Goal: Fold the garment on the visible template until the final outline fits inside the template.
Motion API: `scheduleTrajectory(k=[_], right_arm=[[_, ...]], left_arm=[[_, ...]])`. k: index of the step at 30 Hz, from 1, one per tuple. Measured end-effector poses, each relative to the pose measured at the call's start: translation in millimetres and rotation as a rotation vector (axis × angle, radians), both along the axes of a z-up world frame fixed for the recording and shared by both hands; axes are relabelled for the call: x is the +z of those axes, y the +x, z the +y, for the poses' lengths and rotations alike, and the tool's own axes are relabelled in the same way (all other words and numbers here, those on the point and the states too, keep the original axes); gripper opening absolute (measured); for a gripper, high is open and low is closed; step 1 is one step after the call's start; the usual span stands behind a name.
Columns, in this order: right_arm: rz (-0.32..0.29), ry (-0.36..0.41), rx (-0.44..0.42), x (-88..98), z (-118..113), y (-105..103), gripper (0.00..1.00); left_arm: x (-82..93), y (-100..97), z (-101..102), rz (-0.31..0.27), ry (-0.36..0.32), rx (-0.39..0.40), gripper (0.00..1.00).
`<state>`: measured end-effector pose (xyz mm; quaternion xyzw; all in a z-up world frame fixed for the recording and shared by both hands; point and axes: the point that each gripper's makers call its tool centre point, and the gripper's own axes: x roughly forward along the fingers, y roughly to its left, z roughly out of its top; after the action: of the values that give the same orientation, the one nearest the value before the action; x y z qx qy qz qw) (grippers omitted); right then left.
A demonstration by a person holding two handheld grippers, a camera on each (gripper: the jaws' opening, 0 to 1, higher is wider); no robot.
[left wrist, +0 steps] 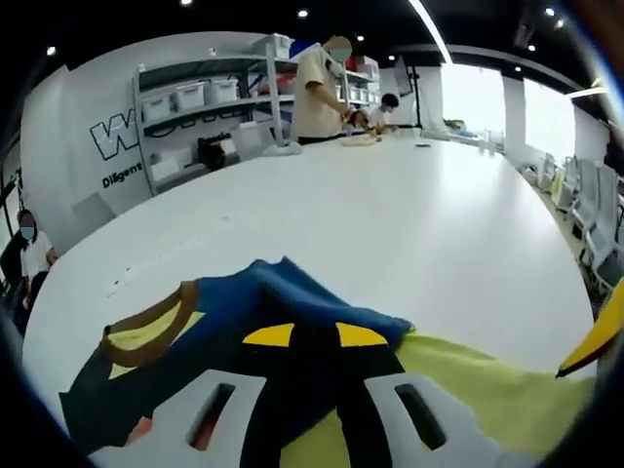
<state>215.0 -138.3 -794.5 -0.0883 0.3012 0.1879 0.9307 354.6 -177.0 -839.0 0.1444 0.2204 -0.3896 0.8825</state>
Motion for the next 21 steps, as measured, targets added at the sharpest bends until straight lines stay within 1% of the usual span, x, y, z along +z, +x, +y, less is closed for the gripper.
scheduleTrajectory(k=[1, 4, 7, 11, 15, 21], right_arm=[[0.001, -0.001, -0.001, -0.3, -0.2, 0.2, 0.38], [0.003, 0.000, -0.002, -0.5, -0.2, 0.7, 0.38], [0.003, -0.001, -0.002, -0.4, -0.3, 0.5, 0.38], [0.002, -0.001, -0.004, -0.3, -0.6, 0.6, 0.38], [0.005, -0.003, -0.003, -1.0, -0.9, 0.5, 0.38], [0.005, -0.001, -0.004, -0.9, -0.7, 0.9, 0.38]], left_arm=[[1.1, -1.6, -2.9, 0.003, -0.016, -0.010, 0.18], [-1.0, -2.9, -3.9, 0.019, -0.020, -0.012, 0.18], [-7.8, -7.1, -4.8, 0.063, -0.026, -0.015, 0.19], [-17.2, -10.3, -3.7, 0.092, -0.010, -0.018, 0.17], [-21.3, -12.7, -3.9, 0.109, -0.007, -0.018, 0.17], [-21.4, -13.3, -5.1, 0.109, -0.006, -0.027, 0.17]])
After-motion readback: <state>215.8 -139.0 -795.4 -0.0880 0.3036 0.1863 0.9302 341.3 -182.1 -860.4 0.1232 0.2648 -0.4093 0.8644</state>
